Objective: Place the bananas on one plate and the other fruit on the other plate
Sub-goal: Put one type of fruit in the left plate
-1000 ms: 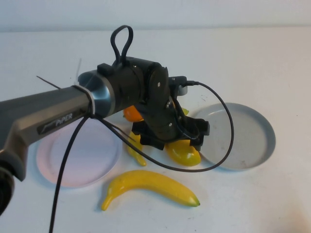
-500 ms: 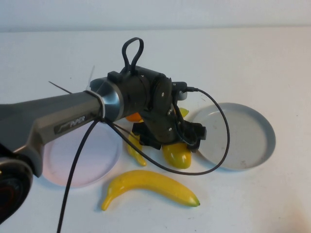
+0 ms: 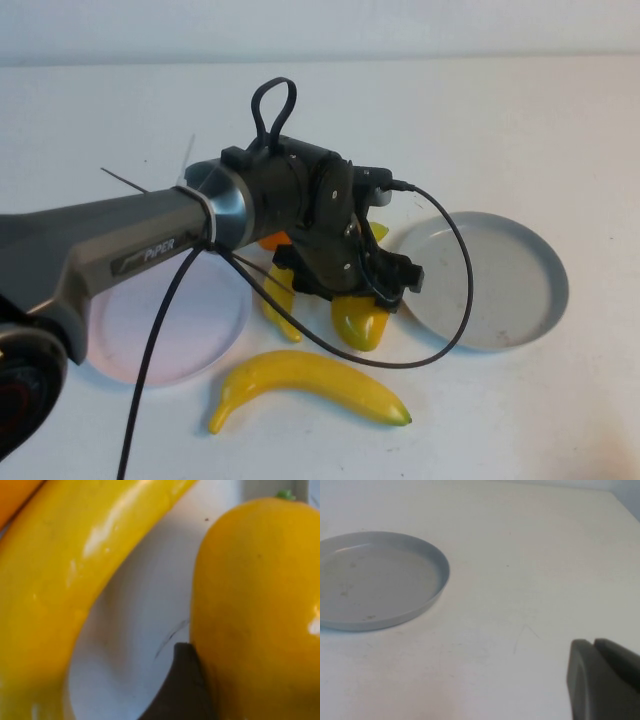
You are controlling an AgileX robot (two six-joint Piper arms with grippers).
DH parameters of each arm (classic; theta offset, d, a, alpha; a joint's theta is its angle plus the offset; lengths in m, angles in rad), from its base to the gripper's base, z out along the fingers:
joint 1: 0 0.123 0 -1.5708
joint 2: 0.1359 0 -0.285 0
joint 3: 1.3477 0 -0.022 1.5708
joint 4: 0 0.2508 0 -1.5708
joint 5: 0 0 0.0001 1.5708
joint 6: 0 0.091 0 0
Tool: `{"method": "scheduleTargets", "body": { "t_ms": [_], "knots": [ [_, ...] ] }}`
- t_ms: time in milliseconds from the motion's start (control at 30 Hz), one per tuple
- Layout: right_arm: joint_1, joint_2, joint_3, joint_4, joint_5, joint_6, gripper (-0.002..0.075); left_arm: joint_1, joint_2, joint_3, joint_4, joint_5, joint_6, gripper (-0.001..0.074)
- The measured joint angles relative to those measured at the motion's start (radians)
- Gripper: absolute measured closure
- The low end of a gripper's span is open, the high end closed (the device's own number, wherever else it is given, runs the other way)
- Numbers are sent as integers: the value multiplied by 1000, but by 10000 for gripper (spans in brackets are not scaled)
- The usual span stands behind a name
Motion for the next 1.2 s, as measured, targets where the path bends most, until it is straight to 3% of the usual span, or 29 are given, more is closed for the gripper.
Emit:
{"method": "scheduleTargets", "body": {
  "t_ms": [133, 433, 667, 900, 1200],
  "knots": [
    [0, 0, 0, 0, 0, 0, 743, 0, 0, -17, 0, 44, 68, 216],
    [0, 0, 0, 0, 0, 0, 743, 0, -46, -235, 90, 406, 90, 216],
    [0, 0, 0, 0, 0, 0, 743, 2, -102, -263, 267, 464, 125, 216],
    [0, 0, 0, 0, 0, 0, 743, 38, -238, -94, 292, 464, 167, 216],
    [0, 0, 0, 0, 0, 0, 743, 230, -323, 184, 340, 345, 152, 216]
  ]
}}
